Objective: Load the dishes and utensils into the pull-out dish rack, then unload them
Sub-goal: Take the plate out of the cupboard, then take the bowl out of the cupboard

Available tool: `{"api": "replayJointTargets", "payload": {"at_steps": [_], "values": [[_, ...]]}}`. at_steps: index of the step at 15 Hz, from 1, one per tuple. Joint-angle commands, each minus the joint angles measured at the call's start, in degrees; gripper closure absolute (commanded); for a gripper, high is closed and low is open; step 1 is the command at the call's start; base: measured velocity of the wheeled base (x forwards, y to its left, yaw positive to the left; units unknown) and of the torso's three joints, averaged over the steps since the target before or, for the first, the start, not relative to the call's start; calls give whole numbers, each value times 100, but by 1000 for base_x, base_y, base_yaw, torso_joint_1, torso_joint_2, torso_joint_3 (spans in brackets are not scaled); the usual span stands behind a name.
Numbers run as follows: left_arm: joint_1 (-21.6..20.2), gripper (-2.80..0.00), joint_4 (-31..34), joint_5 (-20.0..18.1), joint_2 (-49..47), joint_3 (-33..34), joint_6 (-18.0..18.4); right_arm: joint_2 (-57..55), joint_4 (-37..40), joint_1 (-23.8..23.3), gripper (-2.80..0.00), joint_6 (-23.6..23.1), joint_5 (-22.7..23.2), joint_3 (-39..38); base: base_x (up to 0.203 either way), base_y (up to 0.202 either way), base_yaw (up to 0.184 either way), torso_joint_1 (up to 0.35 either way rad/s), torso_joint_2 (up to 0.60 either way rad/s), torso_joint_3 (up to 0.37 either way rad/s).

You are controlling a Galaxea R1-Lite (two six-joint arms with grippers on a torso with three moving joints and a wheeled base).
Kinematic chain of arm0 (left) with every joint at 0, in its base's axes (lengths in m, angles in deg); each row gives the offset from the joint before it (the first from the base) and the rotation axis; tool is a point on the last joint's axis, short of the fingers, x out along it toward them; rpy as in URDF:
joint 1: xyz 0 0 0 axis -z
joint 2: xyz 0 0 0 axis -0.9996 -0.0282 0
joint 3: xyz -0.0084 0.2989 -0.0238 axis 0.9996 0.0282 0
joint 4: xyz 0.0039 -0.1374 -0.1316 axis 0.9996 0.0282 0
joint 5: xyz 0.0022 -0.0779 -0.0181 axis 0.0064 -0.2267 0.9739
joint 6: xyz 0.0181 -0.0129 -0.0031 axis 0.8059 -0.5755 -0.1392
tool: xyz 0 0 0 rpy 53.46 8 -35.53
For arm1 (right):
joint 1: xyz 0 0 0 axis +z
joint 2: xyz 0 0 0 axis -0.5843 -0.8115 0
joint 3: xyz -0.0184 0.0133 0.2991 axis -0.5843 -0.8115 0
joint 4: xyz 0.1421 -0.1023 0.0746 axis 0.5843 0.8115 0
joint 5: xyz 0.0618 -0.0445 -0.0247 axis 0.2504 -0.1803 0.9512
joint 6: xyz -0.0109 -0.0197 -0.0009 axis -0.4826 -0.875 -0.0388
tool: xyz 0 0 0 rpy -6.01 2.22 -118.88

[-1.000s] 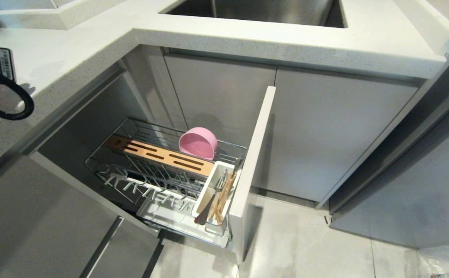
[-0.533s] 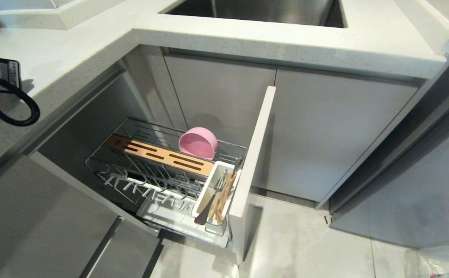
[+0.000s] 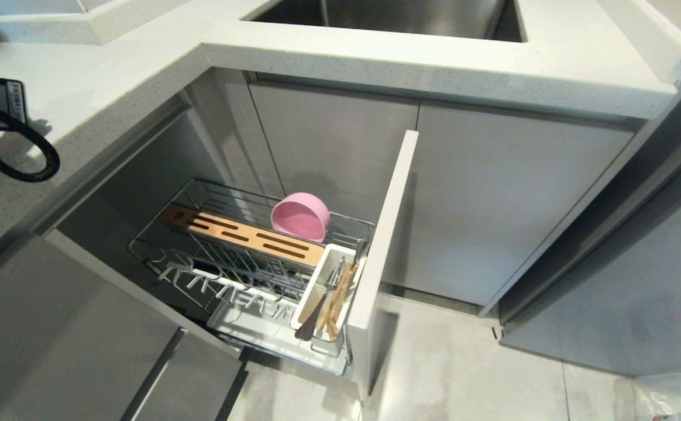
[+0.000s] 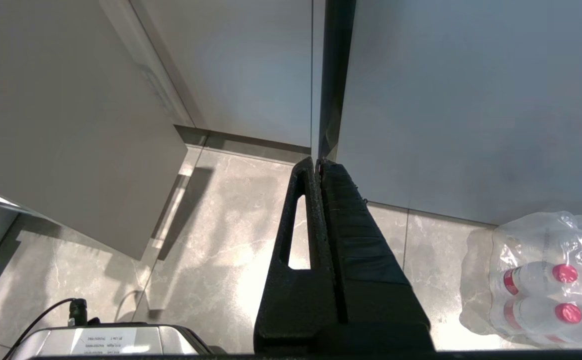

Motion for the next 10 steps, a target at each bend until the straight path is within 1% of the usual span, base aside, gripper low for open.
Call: {"api": "replayJointTargets", "payload": {"at_steps": [1, 4, 5, 6, 9, 10], "values": [[21, -280, -97, 21, 84, 4, -7, 0, -1, 1, 0, -3, 0, -9, 0, 0, 0, 0, 0, 0], [55, -280, -429, -41, 263, -2, -47, 0, -1, 1, 0, 5, 0, -9, 0, 0, 0, 0, 0, 0], [70, -280, -615, -159, 344, 42, -49, 0, -1, 1, 0, 4, 0, -9, 0, 0, 0, 0, 0, 0], [74, 0, -786, -294, 428, 96, -67, 0, -1, 1, 0, -4, 0, -9, 0, 0, 0, 0, 0, 0], [93, 0, -1096, -349, 551, 83, -285, 0, -1, 1, 0, 5, 0, -9, 0, 0, 0, 0, 0, 0], [140, 0, -1105, -357, 593, 66, -339, 0, -1, 1, 0, 2, 0, -9, 0, 0, 0, 0, 0, 0]]}}
